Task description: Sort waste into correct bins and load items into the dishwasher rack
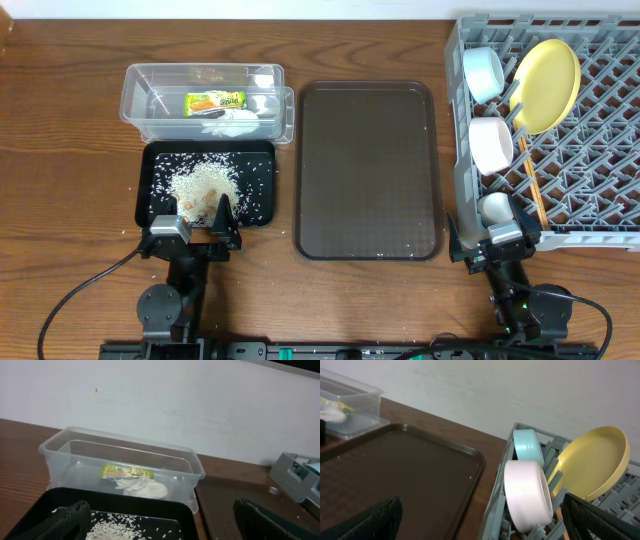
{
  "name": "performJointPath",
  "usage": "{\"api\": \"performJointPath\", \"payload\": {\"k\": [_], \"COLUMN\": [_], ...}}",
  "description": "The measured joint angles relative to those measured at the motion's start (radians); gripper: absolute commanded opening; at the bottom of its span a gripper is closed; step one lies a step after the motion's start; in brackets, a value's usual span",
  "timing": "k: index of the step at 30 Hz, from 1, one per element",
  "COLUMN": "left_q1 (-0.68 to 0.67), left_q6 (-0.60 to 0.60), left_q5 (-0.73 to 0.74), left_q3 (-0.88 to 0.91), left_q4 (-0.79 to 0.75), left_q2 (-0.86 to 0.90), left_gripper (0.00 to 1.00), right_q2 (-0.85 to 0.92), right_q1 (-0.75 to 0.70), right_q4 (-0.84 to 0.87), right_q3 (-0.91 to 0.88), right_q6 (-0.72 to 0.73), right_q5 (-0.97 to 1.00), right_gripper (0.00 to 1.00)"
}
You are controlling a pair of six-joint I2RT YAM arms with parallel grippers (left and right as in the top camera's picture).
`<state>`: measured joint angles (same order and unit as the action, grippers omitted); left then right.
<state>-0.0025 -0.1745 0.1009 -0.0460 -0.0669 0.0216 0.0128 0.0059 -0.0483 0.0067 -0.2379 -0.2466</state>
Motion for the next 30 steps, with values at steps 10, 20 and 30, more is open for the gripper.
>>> {"api": "performJointPath", "payload": {"k": [10,20,30], "left_q1": [0.0,0.001,0.001], "left_q6": [0.007,0.015,0.015], "left_q5": [-0.023,-0.034,-0.034], "left_q3": [0.037,0.03,0.03], "left_q4": [0.079,0.091,0.091], "left_q2": [-0.011,-0.011,-0.011], "left_gripper": [0.93,0.93,0.93], "right_q2": [0.0,0.0,0.0], "right_q1": [0.0,0.0,0.0], "right_q4": [0.0,0.0,0.0], "right_q3": [0.0,0.0,0.0], "right_q6": [0.0,0.0,0.0], "right_q5": [0.0,0.0,0.0], "right_gripper": [0.99,0.99,0.99]}}
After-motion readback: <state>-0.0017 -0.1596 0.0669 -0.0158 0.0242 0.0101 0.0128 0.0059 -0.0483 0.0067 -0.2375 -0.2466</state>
